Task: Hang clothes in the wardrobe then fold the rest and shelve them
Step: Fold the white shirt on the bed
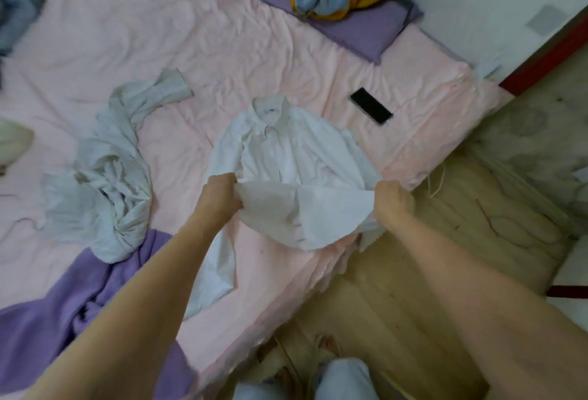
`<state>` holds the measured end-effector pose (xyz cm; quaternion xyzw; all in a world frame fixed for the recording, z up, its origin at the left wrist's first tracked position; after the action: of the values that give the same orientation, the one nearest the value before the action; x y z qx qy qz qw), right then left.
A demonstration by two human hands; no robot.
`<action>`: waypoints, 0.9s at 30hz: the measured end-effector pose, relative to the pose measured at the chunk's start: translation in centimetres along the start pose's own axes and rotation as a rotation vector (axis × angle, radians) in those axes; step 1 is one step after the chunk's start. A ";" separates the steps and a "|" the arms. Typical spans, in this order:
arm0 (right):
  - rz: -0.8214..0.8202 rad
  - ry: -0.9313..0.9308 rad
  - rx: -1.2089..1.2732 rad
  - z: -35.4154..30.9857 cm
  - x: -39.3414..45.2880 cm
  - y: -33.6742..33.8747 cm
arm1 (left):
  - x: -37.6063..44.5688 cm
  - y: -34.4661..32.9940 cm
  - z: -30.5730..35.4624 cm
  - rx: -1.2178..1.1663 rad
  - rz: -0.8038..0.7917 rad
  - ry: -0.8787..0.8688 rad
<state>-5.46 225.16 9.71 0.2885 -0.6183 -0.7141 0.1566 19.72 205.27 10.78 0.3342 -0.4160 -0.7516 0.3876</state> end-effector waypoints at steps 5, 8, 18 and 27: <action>-0.060 0.083 -0.282 0.7 1.0 5.7 | 1.1 4.3 2.1 0.185 0.097 0.107; -0.063 0.118 -0.091 -0.3 3.5 7.9 | 2.5 5.3 3.9 0.127 0.063 0.163; -0.192 0.116 1.015 -5.8 15.9 14.1 | 9.2 7.0 11.4 -0.553 0.166 0.430; 0.417 0.691 0.727 -14.5 24.9 31.1 | 18.0 22.4 16.7 -0.341 0.608 0.306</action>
<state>-20.34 193.44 33.53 0.4132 -0.7822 -0.2712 0.3794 4.22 187.97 34.50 0.2347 -0.3022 -0.6023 0.7006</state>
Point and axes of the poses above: each hand's wrist, its own x-axis towards the middle knuckle, its own y-axis out of the back of the hand, z = x × y, the point moved 1 cm from there along x, towards the middle knuckle, and after that the axes turned 11 degrees about z, right-handed, at the moved point
